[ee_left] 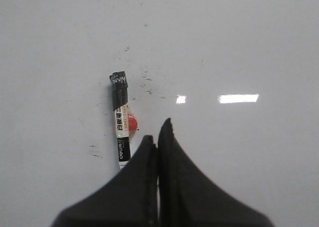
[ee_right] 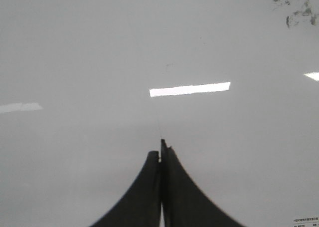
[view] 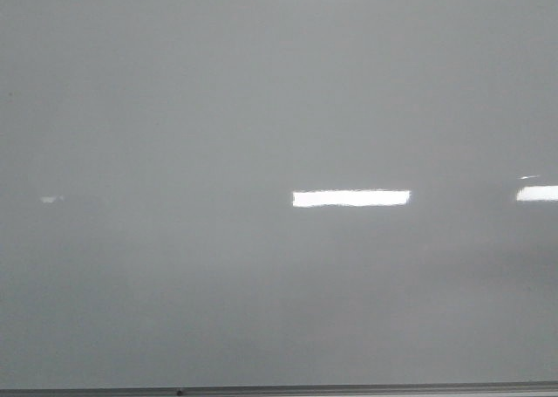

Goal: Write number 7 on whiteboard

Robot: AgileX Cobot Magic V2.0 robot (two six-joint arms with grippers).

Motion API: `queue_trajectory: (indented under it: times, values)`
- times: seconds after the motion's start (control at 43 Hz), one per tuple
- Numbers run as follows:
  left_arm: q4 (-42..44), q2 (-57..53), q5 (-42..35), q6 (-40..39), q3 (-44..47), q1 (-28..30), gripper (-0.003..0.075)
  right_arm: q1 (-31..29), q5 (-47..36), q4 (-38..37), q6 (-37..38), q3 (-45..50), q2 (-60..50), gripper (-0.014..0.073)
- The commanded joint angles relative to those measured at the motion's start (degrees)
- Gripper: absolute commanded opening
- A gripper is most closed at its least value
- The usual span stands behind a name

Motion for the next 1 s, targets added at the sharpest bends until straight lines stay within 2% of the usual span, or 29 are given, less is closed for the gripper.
queue_trajectory:
  times: [0.0, 0.977]
  values:
    - [-0.41, -0.83, -5.23, -0.41, 0.31, -0.13, -0.0020, -0.20, -4.67, -0.60, -0.22, -0.25, -0.52, -0.0068]
    - [-0.41, -0.83, -5.23, -0.41, 0.31, -0.13, -0.0020, -0.20, -5.60, -0.60, -0.22, -0.25, -0.52, -0.0068]
